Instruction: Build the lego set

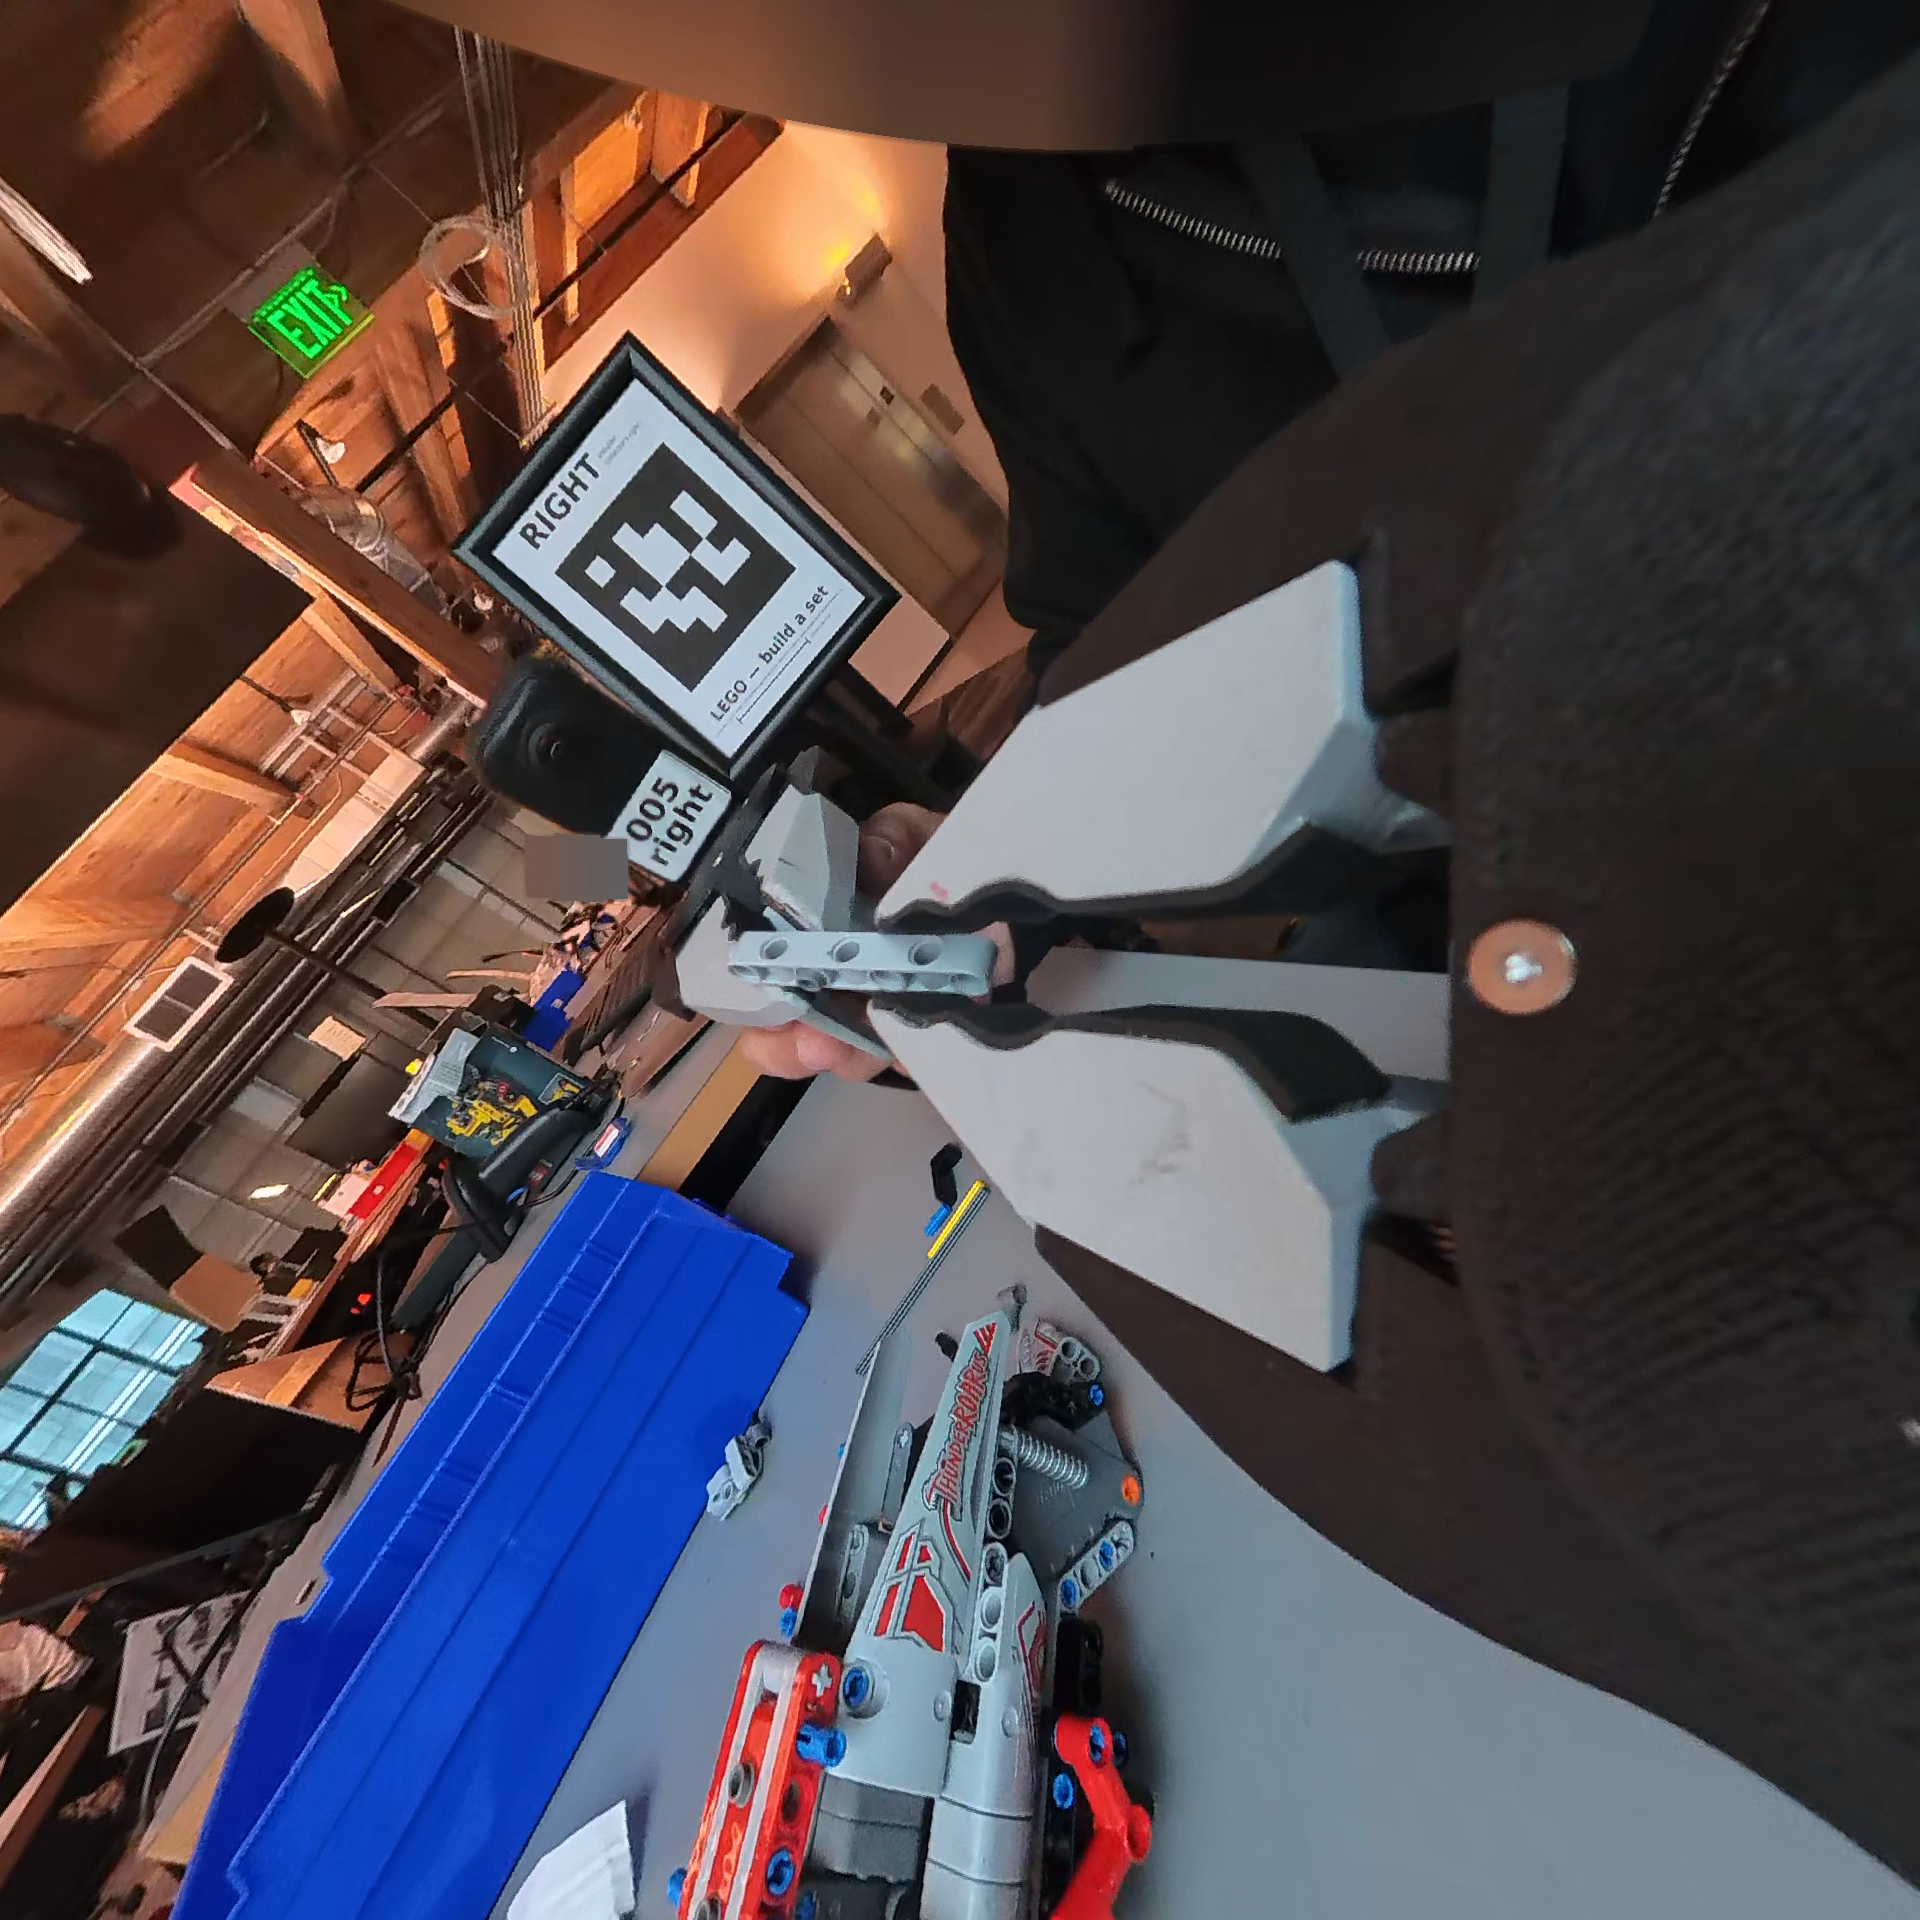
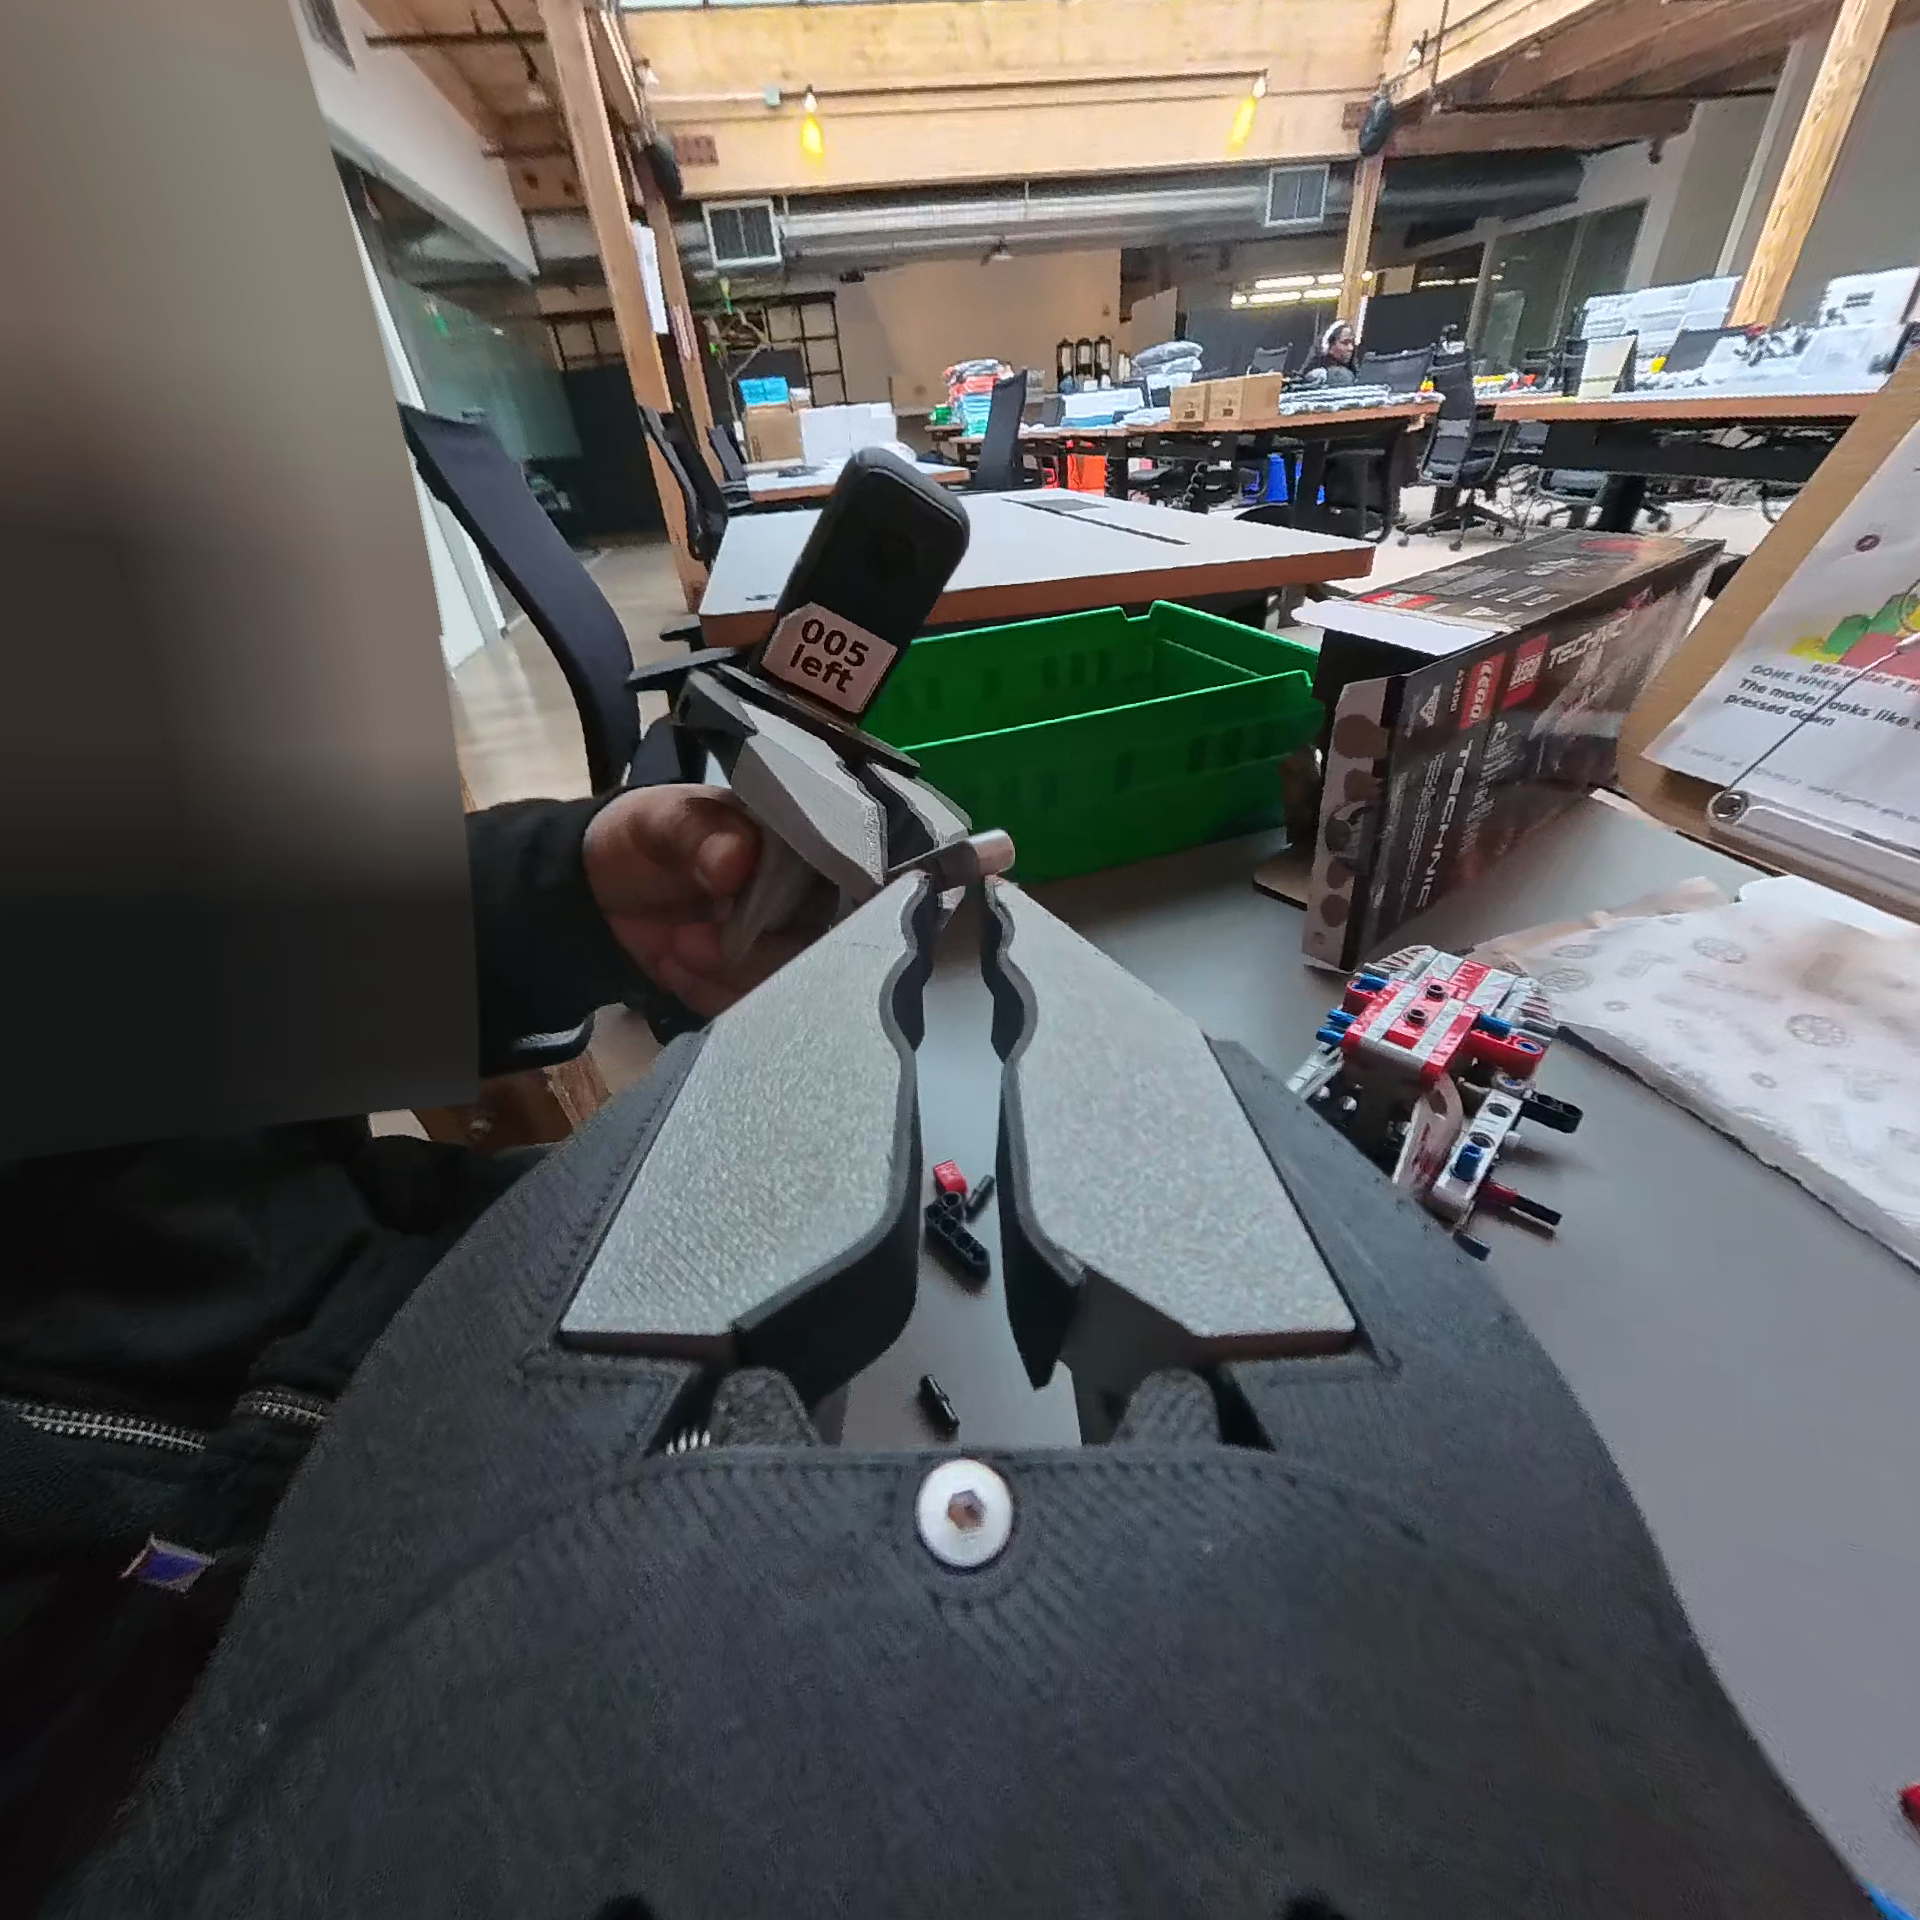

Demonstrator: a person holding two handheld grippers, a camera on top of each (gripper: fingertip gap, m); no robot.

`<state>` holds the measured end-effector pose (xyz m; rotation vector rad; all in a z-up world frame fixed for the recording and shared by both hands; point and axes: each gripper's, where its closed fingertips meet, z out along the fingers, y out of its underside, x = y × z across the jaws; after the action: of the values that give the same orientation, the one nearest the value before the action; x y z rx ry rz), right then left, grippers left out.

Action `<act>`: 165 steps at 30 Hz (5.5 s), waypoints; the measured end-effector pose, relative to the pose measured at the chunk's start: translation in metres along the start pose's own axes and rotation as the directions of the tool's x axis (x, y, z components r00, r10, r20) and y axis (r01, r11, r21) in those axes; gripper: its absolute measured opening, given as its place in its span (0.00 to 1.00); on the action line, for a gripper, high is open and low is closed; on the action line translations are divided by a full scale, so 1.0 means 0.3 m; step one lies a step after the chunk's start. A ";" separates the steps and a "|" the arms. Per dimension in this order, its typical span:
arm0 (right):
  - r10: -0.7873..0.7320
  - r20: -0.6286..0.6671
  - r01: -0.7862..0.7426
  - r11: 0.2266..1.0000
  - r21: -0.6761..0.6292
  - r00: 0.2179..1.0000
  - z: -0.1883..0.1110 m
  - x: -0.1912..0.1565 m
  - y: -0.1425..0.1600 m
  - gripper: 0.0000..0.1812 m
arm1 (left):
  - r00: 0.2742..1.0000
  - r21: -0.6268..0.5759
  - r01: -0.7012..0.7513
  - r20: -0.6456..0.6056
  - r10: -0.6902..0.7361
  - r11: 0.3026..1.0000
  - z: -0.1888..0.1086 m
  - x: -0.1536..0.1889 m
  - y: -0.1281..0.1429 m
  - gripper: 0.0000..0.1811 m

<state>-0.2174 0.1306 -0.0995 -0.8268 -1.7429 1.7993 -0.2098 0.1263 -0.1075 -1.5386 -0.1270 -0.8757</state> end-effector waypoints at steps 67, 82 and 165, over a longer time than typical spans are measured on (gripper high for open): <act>0.174 0.097 -0.177 0.984 0.025 0.980 0.005 0.009 0.009 0.02 | 0.968 -0.200 -0.181 0.135 0.210 0.963 0.053 -0.038 0.103 0.04; 0.113 0.062 -0.113 0.994 0.002 0.992 0.005 0.005 0.018 0.05 | 0.904 -0.155 -0.330 0.231 0.359 0.931 0.018 -0.062 0.046 0.04; 0.384 0.024 -0.384 0.914 0.132 0.923 0.043 0.077 0.127 0.05 | 0.107 -0.651 -0.728 0.201 0.974 0.214 -0.057 -0.176 0.021 0.03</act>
<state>-0.2404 0.1359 -0.1393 -1.1774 -1.5115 2.1370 -0.2508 0.1314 -0.1450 -1.8118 0.5795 0.7067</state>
